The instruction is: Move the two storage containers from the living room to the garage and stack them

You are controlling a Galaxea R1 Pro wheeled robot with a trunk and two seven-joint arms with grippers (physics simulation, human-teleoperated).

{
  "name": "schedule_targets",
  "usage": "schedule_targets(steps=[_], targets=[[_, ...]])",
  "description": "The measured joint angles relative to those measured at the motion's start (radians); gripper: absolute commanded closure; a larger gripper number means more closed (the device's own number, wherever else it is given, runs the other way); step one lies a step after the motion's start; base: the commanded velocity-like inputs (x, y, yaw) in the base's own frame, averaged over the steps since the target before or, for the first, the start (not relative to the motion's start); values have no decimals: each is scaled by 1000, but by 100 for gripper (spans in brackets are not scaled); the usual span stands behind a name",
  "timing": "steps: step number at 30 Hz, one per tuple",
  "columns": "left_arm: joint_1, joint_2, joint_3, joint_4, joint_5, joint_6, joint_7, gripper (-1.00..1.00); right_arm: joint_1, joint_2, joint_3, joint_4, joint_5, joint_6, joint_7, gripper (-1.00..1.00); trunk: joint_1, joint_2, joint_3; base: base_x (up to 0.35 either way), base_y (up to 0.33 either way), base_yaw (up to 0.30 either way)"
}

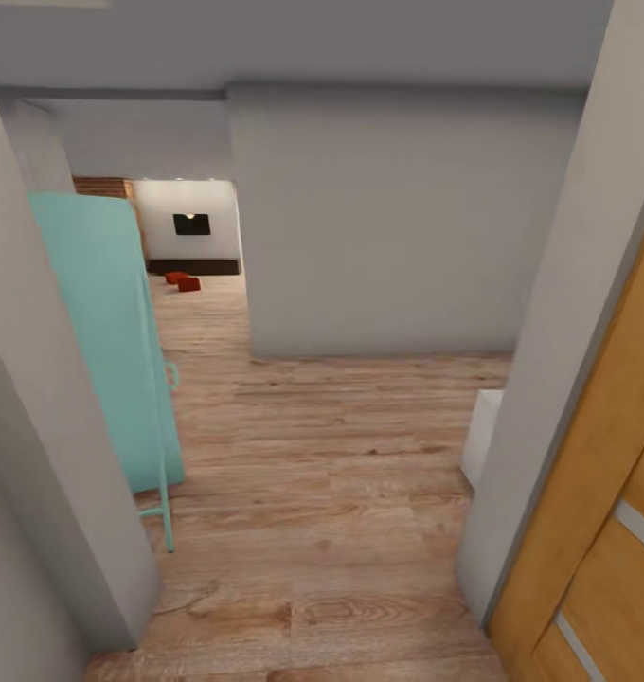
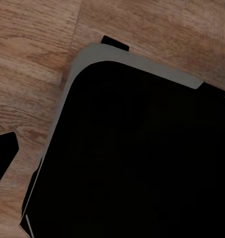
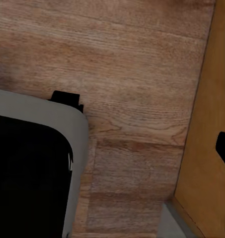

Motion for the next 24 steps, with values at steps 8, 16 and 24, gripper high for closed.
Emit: schedule_targets(steps=[8, 16, 24], targets=[[0, 0, 0, 0, 0, 0, 0, -100, 0, 2, 5, 0, 4, 2, 1, -100, 0, 0, 0, 314, -86, 0], [0, 1, 0, 4, 0, 1, 0, -100, 0, 6, 2, 0, 5, 2, 1, -100, 0, 0, 0, 322, -8, 0], [0, 1, 0, 4, 0, 1, 0, -100, 0, 6, 0, 0, 3, 3, 1, -100, 0, 0, 0, 324, 0, 1]])
